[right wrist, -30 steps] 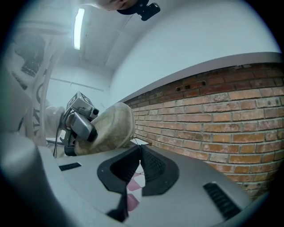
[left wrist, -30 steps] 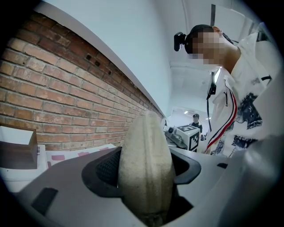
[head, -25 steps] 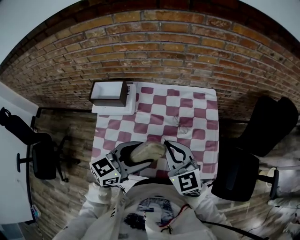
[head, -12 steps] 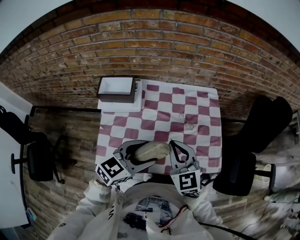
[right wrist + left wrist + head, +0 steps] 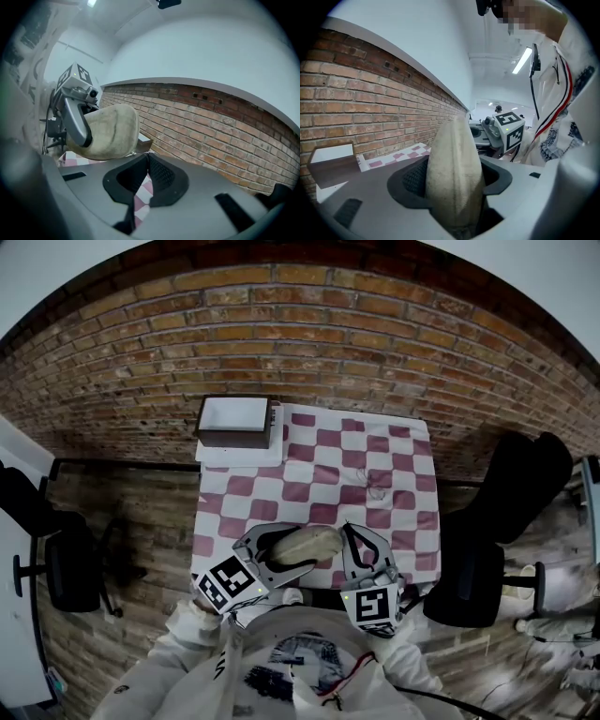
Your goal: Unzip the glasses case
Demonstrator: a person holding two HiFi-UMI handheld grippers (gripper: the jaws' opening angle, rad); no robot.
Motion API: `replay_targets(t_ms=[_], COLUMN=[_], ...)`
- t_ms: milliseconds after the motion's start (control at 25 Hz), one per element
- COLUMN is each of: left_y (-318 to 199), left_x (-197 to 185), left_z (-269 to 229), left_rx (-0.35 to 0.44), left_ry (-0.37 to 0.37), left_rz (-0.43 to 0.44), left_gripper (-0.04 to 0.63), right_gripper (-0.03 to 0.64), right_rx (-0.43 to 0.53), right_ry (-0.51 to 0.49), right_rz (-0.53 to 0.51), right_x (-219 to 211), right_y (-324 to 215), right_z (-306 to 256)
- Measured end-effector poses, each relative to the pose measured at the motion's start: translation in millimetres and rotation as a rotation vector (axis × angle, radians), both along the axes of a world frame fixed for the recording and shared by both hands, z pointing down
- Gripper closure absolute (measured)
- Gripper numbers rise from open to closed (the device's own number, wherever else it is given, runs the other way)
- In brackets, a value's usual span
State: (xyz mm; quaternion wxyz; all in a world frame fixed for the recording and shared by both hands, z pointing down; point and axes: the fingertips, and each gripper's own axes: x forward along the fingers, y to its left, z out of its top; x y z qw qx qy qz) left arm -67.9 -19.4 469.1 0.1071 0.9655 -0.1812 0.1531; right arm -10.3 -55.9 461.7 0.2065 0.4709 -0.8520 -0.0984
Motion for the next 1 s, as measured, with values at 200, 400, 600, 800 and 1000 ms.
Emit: replay_targets(t_ms=[200, 400, 600, 800, 1000], left_y=[-5.3, -9.9, -12.5, -14.5, -12.4], left_x=[4.5, 7.6, 6.3, 9.3, 13.3], left_z=[2.9, 8.7, 12.0, 17.0, 21.4], left_rx=[0.025, 0.034, 0.039, 0.051, 0.063], left_ry=[-0.015, -0.075, -0.128, -0.164, -0.204], left_rz=[0.012, 0.008, 0.013, 0.008, 0.017], left_gripper=[0.304, 0.305, 0.305, 0.305, 0.305], right_gripper=[0.600, 0.600, 0.600, 0.600, 0.600], right_rx=[0.000, -0.008, 0.007, 0.002, 0.004], right_ry=[0.024, 0.029, 0.052, 0.080, 0.095], right_rz=[0.008, 0.018, 0.004, 0.008, 0.019], right_x=[4.5, 9.7, 8.6, 13.0, 17.3], right_y=[-3.0, -8.1, -12.1, -13.6, -11.7], right_z=[3.2, 5.8, 7.6, 13.8, 14.1])
